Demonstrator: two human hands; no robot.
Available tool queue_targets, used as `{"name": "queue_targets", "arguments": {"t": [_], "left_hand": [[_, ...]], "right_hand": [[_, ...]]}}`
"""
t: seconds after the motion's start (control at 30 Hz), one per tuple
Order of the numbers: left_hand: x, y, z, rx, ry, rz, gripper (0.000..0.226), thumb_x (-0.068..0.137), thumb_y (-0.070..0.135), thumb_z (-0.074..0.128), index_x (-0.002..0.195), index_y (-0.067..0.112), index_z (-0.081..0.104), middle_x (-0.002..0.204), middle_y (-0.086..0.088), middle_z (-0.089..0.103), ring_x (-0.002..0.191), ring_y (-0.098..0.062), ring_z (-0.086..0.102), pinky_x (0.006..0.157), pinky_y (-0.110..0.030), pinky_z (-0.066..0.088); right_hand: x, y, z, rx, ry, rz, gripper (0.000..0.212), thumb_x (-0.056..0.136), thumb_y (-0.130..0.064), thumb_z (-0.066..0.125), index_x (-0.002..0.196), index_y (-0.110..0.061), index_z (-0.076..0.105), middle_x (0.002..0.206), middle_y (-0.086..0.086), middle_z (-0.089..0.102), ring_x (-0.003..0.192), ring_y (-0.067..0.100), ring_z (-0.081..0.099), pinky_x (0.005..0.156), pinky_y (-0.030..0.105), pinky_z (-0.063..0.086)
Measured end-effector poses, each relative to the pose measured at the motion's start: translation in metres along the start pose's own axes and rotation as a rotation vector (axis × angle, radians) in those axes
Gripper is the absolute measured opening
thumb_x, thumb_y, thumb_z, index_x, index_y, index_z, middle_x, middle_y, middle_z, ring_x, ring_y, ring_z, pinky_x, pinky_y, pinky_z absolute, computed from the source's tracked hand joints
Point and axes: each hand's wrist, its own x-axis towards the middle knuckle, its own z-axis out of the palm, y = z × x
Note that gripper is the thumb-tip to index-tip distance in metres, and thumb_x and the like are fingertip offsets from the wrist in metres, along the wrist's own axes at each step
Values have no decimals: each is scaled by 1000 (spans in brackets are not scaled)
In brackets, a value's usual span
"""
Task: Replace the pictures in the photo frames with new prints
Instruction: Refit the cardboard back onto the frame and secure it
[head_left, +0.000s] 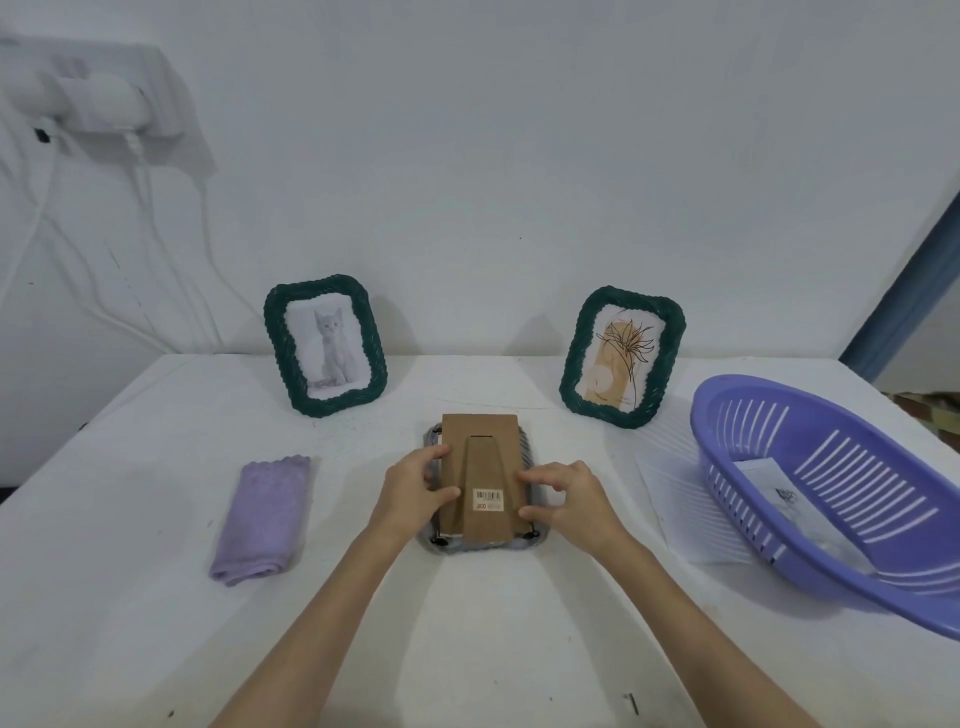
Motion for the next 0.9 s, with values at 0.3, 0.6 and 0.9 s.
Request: {"name": "queue_targets", "arguments": {"t": [0.3,0.6,0.9], "left_hand": [[2,-12,-8,191,-102,52,71,76,24,73,138,22,39,141,-9,39,135,-24,23,111,-37,26],[4,-19,-8,219,-140,69,68,80,25,69,139,22,38,144,-11,38,140,-26,20,114,-40,22],[11,-32,-3,291,-225,108,63,86,27,62,141,19,33,156,-1,11,145,-24,-2,118,-40,8]], "right_hand": [[1,0,0,-74,-34,-51,49,76,-23,74,122,-22,59,124,-5,60,100,11,37,91,27,36],[1,-2,-1,-161,-75,-59,47,79,-27,71,124,-24,57,127,-7,58,101,11,36,95,33,38],[4,-6,-3,-293,-137,-63,44,82,-32,67,124,-23,58,131,-5,50,115,18,38,96,32,34]]}}
